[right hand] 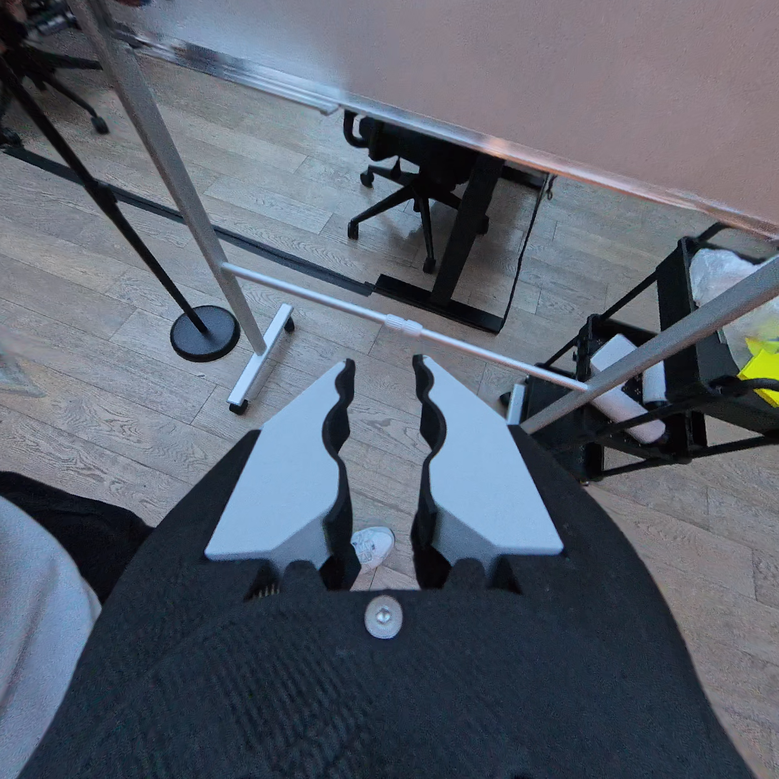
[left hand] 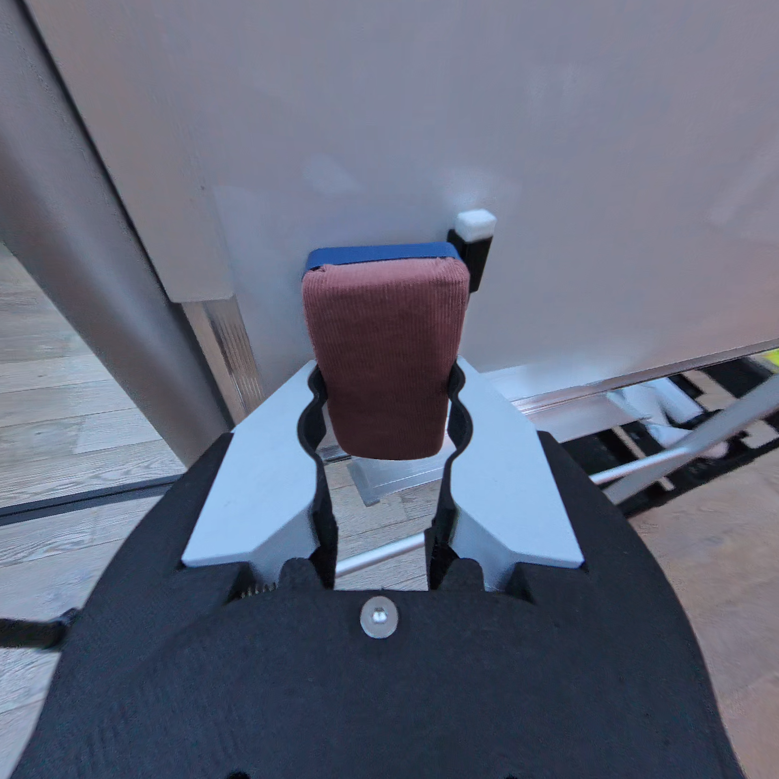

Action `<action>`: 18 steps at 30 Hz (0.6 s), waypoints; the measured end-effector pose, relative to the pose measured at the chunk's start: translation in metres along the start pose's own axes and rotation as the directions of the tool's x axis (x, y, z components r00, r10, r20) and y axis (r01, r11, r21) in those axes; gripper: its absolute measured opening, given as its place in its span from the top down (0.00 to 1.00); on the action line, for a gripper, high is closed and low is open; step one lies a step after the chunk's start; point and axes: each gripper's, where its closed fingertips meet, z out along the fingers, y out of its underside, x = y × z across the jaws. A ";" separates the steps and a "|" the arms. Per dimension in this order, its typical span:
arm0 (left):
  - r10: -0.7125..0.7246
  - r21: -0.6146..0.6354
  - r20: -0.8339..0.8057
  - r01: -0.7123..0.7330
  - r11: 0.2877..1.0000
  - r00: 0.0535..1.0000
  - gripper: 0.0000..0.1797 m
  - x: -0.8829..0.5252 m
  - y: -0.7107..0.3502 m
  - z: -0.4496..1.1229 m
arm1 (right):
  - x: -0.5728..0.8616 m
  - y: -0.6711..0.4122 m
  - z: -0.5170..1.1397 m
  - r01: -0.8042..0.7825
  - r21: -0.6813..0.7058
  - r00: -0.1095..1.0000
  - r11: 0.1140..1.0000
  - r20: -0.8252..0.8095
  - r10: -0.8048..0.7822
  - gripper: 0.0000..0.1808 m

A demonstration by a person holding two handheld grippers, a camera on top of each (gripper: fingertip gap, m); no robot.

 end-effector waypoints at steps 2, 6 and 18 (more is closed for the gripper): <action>-0.026 0.027 -0.065 0.028 0.999 0.998 0.69 -0.001 -0.009 -0.007 | -0.032 0.013 -0.018 -0.035 -0.034 0.999 0.999 -0.014 0.034 0.84; -0.042 0.059 -0.192 0.054 0.997 0.980 0.68 0.013 -0.020 -0.035 | -0.069 0.022 -0.030 -0.004 -0.087 1.000 0.996 -0.002 0.004 0.84; -0.221 -0.343 -0.834 0.162 0.925 -0.506 0.68 0.472 -0.106 -0.286 | -0.001 -0.065 -0.143 -0.047 0.308 0.995 0.950 0.094 0.019 0.84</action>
